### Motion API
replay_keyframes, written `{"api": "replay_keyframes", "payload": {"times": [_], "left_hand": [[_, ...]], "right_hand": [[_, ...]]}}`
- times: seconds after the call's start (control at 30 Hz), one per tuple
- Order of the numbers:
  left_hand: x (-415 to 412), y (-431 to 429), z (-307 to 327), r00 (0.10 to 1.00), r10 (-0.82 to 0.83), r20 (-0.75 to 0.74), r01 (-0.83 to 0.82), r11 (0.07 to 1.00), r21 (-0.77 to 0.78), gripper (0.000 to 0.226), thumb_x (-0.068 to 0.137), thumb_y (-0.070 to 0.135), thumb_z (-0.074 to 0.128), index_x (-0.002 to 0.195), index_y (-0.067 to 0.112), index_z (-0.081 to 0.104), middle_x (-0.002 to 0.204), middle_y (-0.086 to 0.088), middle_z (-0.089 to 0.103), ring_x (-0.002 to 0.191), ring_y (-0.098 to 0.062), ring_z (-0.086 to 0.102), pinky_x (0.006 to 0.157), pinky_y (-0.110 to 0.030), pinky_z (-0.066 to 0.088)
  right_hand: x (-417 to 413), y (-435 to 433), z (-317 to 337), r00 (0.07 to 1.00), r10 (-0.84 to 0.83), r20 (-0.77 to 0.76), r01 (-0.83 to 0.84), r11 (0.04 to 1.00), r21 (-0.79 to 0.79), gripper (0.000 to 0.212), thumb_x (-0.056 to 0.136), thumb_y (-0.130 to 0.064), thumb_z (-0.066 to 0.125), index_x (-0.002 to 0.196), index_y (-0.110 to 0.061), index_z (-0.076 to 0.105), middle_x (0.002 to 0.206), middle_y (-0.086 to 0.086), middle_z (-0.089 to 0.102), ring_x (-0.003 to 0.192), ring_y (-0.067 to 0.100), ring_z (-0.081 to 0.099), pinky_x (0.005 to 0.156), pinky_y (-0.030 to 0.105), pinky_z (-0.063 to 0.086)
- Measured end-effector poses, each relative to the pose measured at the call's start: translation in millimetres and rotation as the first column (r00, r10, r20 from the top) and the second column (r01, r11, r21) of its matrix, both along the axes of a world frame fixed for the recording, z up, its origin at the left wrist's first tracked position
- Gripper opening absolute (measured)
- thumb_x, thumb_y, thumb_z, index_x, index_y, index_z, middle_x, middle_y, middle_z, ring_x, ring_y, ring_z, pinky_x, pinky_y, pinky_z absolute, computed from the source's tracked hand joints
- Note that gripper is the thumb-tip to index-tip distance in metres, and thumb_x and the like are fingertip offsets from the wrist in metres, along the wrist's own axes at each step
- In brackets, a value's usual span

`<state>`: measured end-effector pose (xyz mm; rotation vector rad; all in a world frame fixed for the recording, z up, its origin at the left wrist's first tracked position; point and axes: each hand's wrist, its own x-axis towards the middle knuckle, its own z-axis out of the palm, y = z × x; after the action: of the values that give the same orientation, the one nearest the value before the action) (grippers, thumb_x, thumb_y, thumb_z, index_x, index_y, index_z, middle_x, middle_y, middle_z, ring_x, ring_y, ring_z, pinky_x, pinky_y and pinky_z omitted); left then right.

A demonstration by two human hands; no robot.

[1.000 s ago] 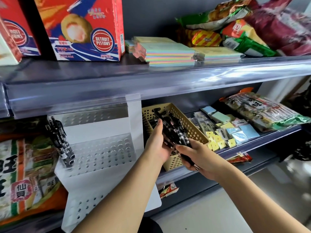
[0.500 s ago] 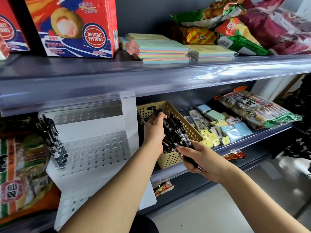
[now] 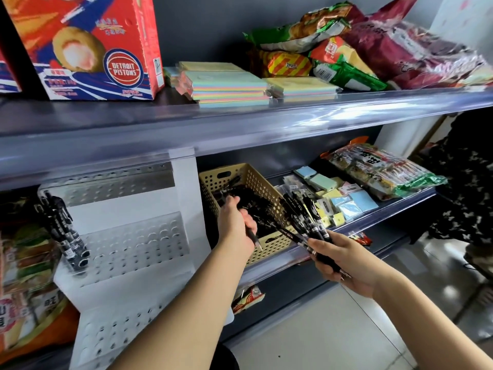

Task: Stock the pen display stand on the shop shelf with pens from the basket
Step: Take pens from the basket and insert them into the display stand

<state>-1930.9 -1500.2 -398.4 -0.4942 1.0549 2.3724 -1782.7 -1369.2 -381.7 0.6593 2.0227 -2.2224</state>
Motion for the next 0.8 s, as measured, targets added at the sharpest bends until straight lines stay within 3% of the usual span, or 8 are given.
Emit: {"api": "replay_keyframes", "payload": {"times": [0.1,0.2,0.3,0.43,0.53,0.6,0.67,0.8], "left_hand": [[19.8,3.1,-6.7,0.985,-0.171,-0.021,0.169,0.984,-0.049,0.028,0.085,0.041,0.064,0.095,0.015,0.062,0.064,0.004,0.047,0.042,-0.002,0.032,0.034,-0.012,0.025],[40.9,5.0,-7.4,0.943,-0.330,-0.048,0.327,0.944,-0.052,0.045,0.073,0.050,0.072,0.096,0.012,0.063,0.074,0.000,0.053,0.052,-0.007,0.043,0.038,-0.017,0.038],[48.7,5.8,-4.2,0.887,-0.454,-0.086,0.445,0.889,-0.104,0.067,0.065,0.059,0.072,0.107,0.008,0.066,0.095,-0.008,0.071,0.075,-0.021,0.068,0.068,-0.032,0.058],[47.6,1.8,-6.8,0.888,-0.450,-0.098,0.430,0.886,-0.174,0.076,0.054,0.070,0.071,0.108,0.017,0.070,0.103,-0.009,0.072,0.094,-0.024,0.070,0.088,-0.040,0.054],[48.2,-4.6,-7.9,0.880,-0.447,-0.158,0.403,0.881,-0.248,0.080,0.050,0.077,0.067,0.106,0.021,0.070,0.103,-0.005,0.072,0.094,-0.022,0.070,0.089,-0.035,0.053],[49.0,-8.0,-9.0,0.881,-0.444,-0.162,0.386,0.873,-0.297,0.069,0.063,0.074,0.062,0.104,0.018,0.068,0.099,-0.006,0.072,0.088,-0.020,0.070,0.078,-0.029,0.056],[52.1,-11.7,-6.5,0.882,-0.441,-0.168,0.399,0.887,-0.233,0.059,0.075,0.061,0.063,0.105,0.010,0.067,0.101,-0.011,0.072,0.085,-0.021,0.071,0.065,-0.025,0.056],[55.4,-17.4,-4.3,0.874,-0.448,-0.188,0.432,0.894,-0.118,0.048,0.066,0.041,0.077,0.102,0.010,0.072,0.101,-0.014,0.072,0.092,-0.026,0.069,0.072,-0.030,0.053]], "right_hand": [[-7.7,-6.0,3.6,0.998,-0.031,-0.052,0.030,0.999,-0.025,0.017,0.095,-0.013,0.050,0.107,0.000,0.047,0.058,0.006,0.045,0.042,0.012,0.036,0.038,0.019,0.032],[-16.6,-19.6,6.2,0.996,-0.010,-0.083,0.014,0.999,0.042,0.011,0.096,-0.013,0.050,0.099,-0.003,0.046,0.058,0.004,0.045,0.043,0.011,0.039,0.041,0.020,0.030],[-20.8,-35.5,7.6,0.996,0.060,-0.067,-0.048,0.986,0.157,0.009,0.096,-0.014,0.049,0.095,-0.005,0.048,0.055,0.000,0.049,0.046,0.011,0.042,0.043,0.021,0.032],[-20.8,-48.2,12.4,0.990,0.139,0.007,-0.133,0.934,0.330,0.010,0.097,-0.021,0.048,0.097,-0.011,0.047,0.065,0.006,0.050,0.047,0.011,0.045,0.043,0.022,0.036],[-20.7,-52.9,17.8,0.980,0.193,0.051,-0.195,0.870,0.453,0.011,0.098,-0.024,0.046,0.096,-0.013,0.044,0.070,0.008,0.054,0.049,0.013,0.050,0.045,0.025,0.043],[-21.4,-55.7,18.4,0.976,0.203,0.074,-0.213,0.846,0.489,0.016,0.097,-0.027,0.047,0.094,-0.013,0.041,0.076,0.012,0.058,0.057,0.021,0.054,0.050,0.031,0.048],[-21.9,-57.9,18.6,0.975,0.196,0.106,-0.222,0.826,0.519,0.021,0.096,-0.031,0.047,0.095,-0.012,0.039,0.076,0.014,0.059,0.059,0.025,0.054,0.051,0.034,0.048],[-21.1,-62.7,22.0,0.967,0.205,0.150,-0.254,0.802,0.541,0.023,0.096,-0.033,0.047,0.095,-0.012,0.037,0.077,0.016,0.060,0.054,0.022,0.056,0.048,0.031,0.048]]}}
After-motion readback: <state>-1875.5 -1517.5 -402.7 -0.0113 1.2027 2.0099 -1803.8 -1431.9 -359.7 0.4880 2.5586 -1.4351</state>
